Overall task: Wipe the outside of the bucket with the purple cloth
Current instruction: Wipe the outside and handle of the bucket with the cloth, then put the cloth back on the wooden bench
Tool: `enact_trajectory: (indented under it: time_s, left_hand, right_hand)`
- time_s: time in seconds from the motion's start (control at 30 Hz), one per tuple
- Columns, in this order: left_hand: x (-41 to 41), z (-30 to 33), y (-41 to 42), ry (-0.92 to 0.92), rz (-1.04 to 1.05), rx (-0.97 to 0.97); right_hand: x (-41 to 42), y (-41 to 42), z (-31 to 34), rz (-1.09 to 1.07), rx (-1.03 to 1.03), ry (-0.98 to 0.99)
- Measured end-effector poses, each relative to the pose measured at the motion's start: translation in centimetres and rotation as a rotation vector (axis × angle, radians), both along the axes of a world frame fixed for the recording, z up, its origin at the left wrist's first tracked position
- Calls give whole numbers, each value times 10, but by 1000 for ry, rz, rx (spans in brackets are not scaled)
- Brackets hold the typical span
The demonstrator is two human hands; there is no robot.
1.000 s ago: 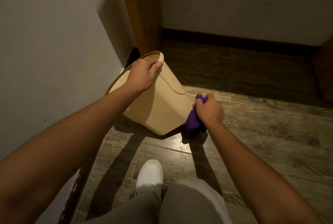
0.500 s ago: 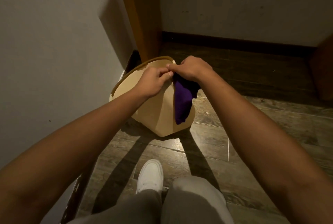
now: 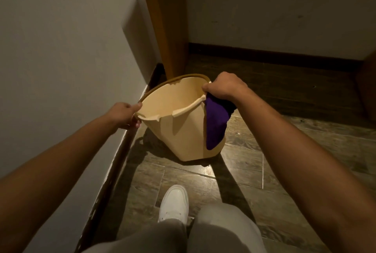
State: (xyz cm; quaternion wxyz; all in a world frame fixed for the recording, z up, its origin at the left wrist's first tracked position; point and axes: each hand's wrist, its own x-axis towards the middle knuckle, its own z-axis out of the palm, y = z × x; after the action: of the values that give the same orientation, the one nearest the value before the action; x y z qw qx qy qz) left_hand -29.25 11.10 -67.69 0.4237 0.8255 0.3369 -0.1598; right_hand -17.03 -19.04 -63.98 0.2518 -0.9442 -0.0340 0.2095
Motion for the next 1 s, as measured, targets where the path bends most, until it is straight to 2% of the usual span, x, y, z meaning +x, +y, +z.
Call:
enact_trajectory:
  time_s: [0.07, 0.13, 0.3, 0.53, 0.7, 0.87, 0.93, 1.0]
  left_hand:
    - [0, -6, -2, -88, 163, -115]
    - [5, -7, -2, -160, 227, -90]
    - [15, -5, -5, -217, 203, -88]
    - [20, -16, -18, -236, 150, -33]
    - [15, -25, -34, -244, 138, 119]
    - [12, -18, -39, -214, 137, 147]
    - [10, -8, -41, -267, 114, 350]
    - [10, 10, -48, -437, 94, 507]
  right_hand:
    - [1, -4, -3, -21, 67, 58]
    - [0, -11, -6, -45, 127, 125]
    - [-9, -27, -15, -81, 199, 239]
    - [-16, -33, -31, -111, 222, 242]
    - [-18, -40, -41, -123, 146, 287]
    - [-15, -42, -39, -114, 62, 285]
    - [-13, -44, -31, -159, -1, 229]
    - [-10, -46, -16, -215, -31, 163]
